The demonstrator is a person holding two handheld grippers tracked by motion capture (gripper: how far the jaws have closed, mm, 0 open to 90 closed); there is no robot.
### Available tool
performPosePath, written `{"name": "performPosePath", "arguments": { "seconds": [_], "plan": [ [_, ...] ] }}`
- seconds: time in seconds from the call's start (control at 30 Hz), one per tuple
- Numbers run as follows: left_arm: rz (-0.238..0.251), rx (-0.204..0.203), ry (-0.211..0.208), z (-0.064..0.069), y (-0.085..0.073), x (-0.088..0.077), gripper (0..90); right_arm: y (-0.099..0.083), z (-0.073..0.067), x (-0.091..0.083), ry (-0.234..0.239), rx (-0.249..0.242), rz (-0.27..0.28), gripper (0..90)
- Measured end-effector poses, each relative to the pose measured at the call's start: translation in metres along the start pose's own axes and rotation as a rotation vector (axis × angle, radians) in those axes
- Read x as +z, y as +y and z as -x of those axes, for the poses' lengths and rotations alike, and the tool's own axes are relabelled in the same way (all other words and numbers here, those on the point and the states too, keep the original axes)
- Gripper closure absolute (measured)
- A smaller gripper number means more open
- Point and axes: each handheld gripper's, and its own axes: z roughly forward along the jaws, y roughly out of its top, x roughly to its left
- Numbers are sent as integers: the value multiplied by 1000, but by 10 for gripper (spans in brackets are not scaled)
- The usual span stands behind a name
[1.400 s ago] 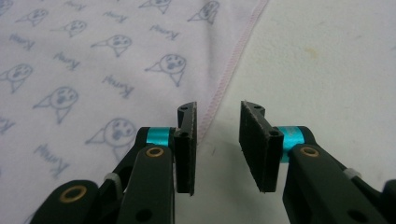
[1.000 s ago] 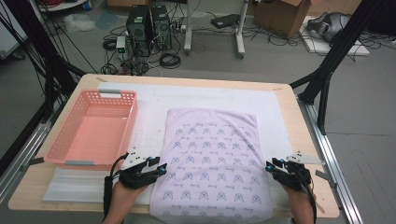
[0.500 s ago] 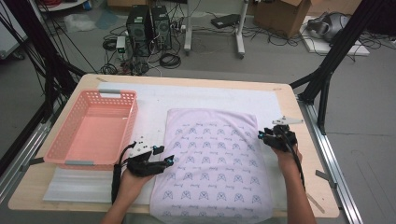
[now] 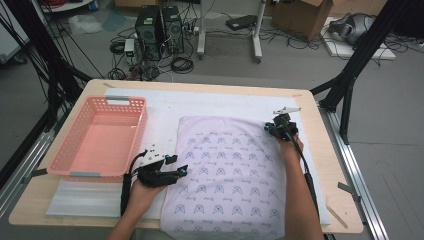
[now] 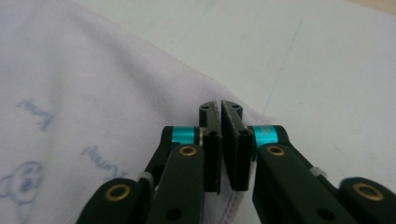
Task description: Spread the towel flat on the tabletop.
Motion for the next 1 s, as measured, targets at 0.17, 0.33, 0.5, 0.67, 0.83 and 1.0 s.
{"name": "performPosePath", "arguments": {
  "seconds": [0.17, 0.33, 0.5, 0.67, 0.83, 1.0],
  "plan": [
    [2, -10, 4, -1, -1, -1, 421, -1, 3, 4, -172, 2, 7, 893],
    [6, -27, 8, -2, -1, 0, 402, -1, 5, -2, -218, 18, 13, 883],
    [23, -32, -5, -3, -1, 1, 388, -3, 15, -34, -118, 79, 83, 797],
    [36, -40, -24, -5, -1, -1, 369, -19, 19, -70, 16, 133, 57, 645],
    [43, -38, -46, -4, 0, 0, 337, -53, 13, -101, 117, 144, 64, 516],
    [56, -42, -44, -3, 0, -1, 251, -89, 0, -126, 131, 131, 73, 367]
  ]
}}
